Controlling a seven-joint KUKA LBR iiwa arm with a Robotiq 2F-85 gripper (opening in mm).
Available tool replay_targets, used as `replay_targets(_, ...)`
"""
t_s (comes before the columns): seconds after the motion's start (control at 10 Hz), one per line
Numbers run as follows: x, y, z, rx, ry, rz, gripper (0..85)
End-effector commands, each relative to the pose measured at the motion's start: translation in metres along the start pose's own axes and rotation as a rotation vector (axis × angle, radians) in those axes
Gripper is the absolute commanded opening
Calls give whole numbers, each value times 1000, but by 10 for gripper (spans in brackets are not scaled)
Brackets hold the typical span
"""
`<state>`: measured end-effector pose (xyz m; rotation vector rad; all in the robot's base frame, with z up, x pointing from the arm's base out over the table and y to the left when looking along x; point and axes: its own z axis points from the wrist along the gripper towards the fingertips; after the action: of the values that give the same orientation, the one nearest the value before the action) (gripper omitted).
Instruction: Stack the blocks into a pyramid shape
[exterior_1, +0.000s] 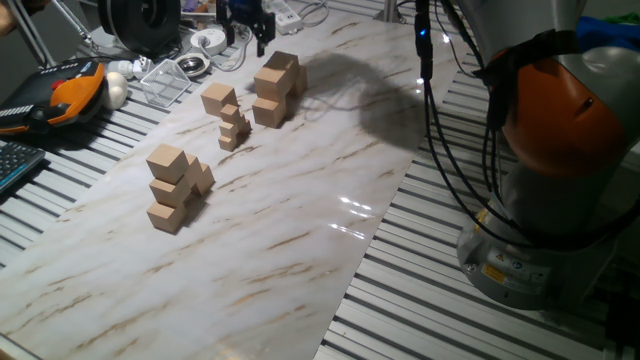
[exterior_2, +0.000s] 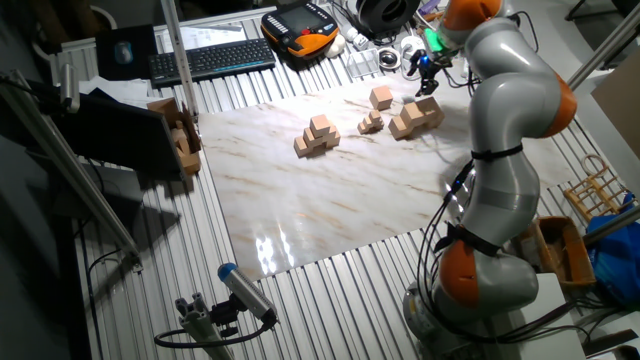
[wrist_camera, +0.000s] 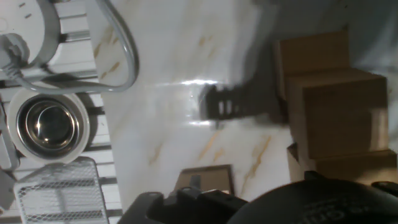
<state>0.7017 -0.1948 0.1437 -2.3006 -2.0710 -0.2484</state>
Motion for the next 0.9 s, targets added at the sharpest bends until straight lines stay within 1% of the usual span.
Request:
replay_targets(0.0, 0, 5, 7, 6, -8, 10, 680)
replay_targets(0.1, -1, 6, 10, 11, -6, -8, 680)
replay_targets(0.2, -1, 7, 10, 16, -8, -52, 680)
replay_targets(0.3, -2, 8, 10, 17, -15, -136, 680)
replay_targets(0.4, -3, 9, 11, 15, 1, -266, 680)
replay_targets(0.5, -2, 7, 11, 5, 20, -403, 680)
replay_targets(0.6, -1, 7, 11, 5, 29, -556, 510)
replay_targets(0.7, -1, 7, 11, 7, 19, -705, 510)
replay_targets(0.8, -1, 7, 10, 21, -9, -846, 510)
